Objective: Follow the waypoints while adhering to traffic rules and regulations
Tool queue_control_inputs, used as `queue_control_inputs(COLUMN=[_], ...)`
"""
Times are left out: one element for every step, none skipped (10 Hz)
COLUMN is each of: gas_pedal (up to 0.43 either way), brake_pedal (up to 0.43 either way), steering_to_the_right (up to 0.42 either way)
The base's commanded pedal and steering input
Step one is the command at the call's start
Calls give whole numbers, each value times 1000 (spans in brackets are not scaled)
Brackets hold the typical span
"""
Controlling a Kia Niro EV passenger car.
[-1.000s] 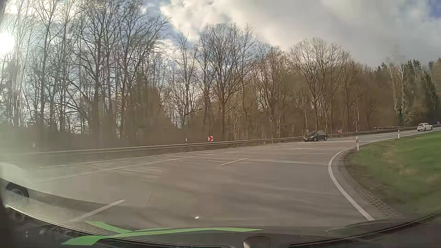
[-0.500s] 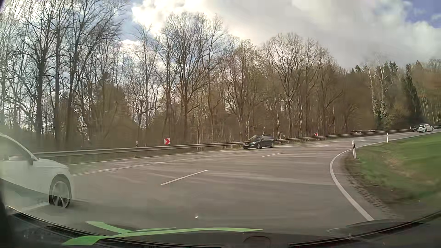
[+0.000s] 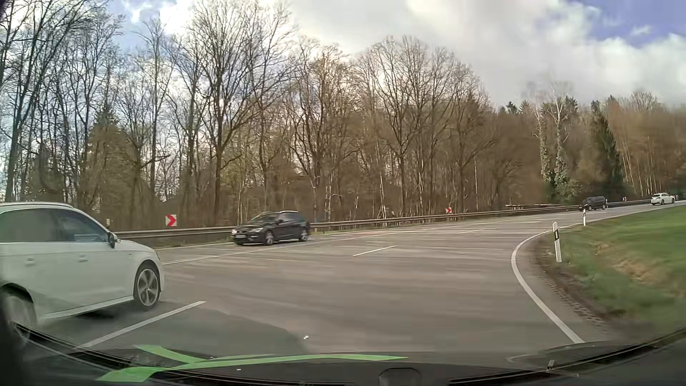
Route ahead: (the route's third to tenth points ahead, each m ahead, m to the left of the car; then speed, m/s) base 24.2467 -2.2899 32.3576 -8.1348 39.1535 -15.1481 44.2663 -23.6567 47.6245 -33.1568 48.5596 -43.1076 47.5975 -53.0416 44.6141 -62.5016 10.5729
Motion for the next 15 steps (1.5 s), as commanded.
queue_control_inputs(gas_pedal=[177,177,177,177,177,177,189,189,197,209,209,209,209,209,209], brake_pedal=[0,0,0,0,0,0,0,0,0,0,0,0,0,0,0], steering_to_the_right=[112,113,114,114,114,114,114,114,114,114,114,114,114,110,103])
